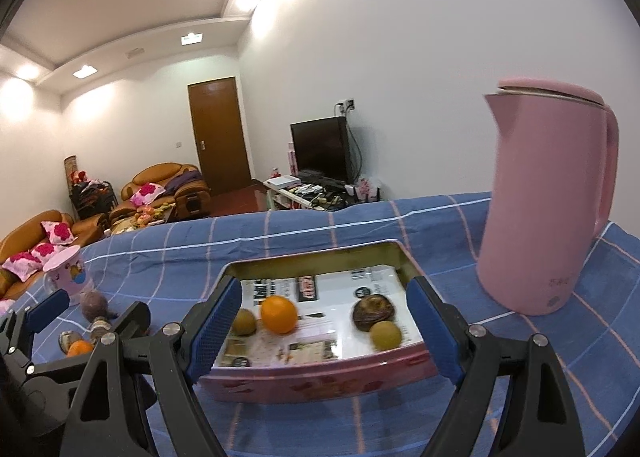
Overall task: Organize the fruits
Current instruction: 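Withdraw both open grippers from the tin toward the loose fruits on the bedspread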
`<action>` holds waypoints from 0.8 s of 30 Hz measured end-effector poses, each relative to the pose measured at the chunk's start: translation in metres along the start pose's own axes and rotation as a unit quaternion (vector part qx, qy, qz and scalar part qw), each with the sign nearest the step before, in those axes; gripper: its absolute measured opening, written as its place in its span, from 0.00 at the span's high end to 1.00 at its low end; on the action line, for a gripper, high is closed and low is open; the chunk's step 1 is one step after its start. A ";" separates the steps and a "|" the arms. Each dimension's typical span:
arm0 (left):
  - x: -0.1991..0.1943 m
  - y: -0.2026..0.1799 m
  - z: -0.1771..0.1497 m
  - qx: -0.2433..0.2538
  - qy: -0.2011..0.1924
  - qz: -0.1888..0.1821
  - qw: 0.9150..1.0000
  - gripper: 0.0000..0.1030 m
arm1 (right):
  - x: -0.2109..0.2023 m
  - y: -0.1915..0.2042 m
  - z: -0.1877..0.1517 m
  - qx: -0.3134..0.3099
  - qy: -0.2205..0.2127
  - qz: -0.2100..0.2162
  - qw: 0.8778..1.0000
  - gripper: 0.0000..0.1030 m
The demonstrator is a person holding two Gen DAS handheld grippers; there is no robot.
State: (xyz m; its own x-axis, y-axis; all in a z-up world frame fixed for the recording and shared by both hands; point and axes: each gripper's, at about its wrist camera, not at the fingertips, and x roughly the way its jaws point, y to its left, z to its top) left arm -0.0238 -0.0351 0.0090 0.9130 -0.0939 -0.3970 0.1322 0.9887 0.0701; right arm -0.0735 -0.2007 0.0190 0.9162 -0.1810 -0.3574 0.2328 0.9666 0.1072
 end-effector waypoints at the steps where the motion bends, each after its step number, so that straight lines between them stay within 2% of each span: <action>1: 0.000 0.003 0.000 0.000 0.000 0.001 1.000 0.00 | 0.000 0.004 -0.001 -0.002 0.001 0.003 1.000 0.17; 24: 0.017 0.077 -0.005 -0.006 0.031 0.036 0.999 0.00 | 0.021 0.085 -0.007 -0.020 0.034 0.059 0.997 0.17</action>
State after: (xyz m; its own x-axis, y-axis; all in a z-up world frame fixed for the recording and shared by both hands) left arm -0.0003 0.0403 0.0036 0.8938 -0.0160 -0.4482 0.0623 0.9941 0.0887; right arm -0.0366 -0.1211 0.0137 0.9116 -0.0538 -0.4076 0.1099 0.9872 0.1155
